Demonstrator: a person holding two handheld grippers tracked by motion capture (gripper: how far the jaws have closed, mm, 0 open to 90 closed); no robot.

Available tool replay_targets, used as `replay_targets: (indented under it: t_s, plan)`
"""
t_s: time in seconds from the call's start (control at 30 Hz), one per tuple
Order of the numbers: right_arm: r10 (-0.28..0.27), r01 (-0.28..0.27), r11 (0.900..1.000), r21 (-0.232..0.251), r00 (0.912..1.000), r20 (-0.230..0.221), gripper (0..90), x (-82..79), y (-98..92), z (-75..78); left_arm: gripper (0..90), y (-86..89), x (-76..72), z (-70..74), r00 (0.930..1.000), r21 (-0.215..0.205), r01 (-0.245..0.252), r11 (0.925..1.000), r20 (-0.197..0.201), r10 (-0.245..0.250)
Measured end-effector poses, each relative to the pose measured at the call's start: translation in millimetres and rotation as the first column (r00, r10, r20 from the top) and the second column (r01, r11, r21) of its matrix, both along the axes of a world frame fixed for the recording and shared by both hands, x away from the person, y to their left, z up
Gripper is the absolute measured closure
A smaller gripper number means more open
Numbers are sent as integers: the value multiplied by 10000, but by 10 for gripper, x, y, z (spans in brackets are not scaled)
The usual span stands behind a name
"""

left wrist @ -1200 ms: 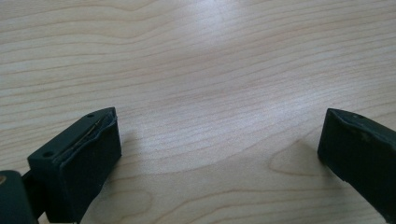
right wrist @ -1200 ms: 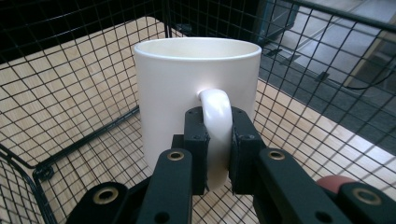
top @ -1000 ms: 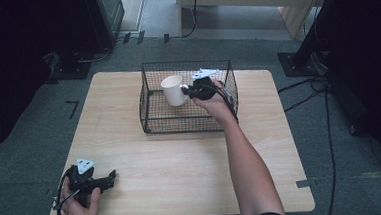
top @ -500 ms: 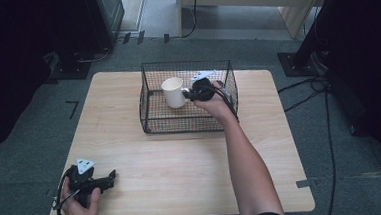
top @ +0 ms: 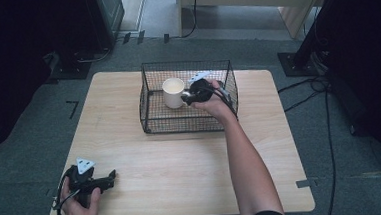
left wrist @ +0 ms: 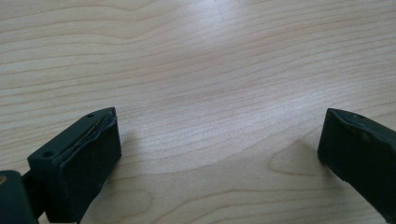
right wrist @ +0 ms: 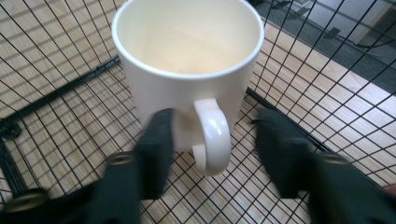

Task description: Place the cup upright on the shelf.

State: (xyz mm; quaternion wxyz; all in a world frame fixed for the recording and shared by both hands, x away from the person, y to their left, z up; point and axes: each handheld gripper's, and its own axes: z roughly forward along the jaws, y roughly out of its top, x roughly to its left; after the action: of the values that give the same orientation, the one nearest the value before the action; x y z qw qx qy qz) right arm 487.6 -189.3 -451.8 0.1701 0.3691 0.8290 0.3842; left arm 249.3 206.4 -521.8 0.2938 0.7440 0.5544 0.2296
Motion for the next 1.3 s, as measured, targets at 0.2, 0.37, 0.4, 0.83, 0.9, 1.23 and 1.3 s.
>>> replay_targets:
  t_s: [0.2,0.37,0.4,0.83,0.9,1.23,1.3]
  plan:
    - [197,-229,9975,665,9986,489,261,-25,-37,91,0,-1,0,0,10000,-9,-7,10000,5,7]
    - [-275,138,9933,1147,9925,1187,273,-46,-83,224,0,-4,1,-1,10000,-39,-35,10000,18,35]
    - [-486,320,9912,1281,9905,1284,274,-45,-103,256,0,-3,1,-1,10000,-38,-34,10000,18,34]
    - [-604,474,9868,1548,9949,805,230,-161,-183,518,0,-3,0,-1,10000,-35,-27,10000,9,27]
    - [-635,525,9831,1755,9963,578,214,-187,-201,557,0,-3,0,-1,10000,-34,-28,10000,7,28]
    - [-734,658,9853,1578,9964,425,171,-451,-244,709,0,-3,1,-1,10000,-35,-28,10000,13,28]
    - [-735,665,9865,1494,9964,417,169,-509,-248,716,0,-1,0,0,10000,-12,-11,10000,-2,11]
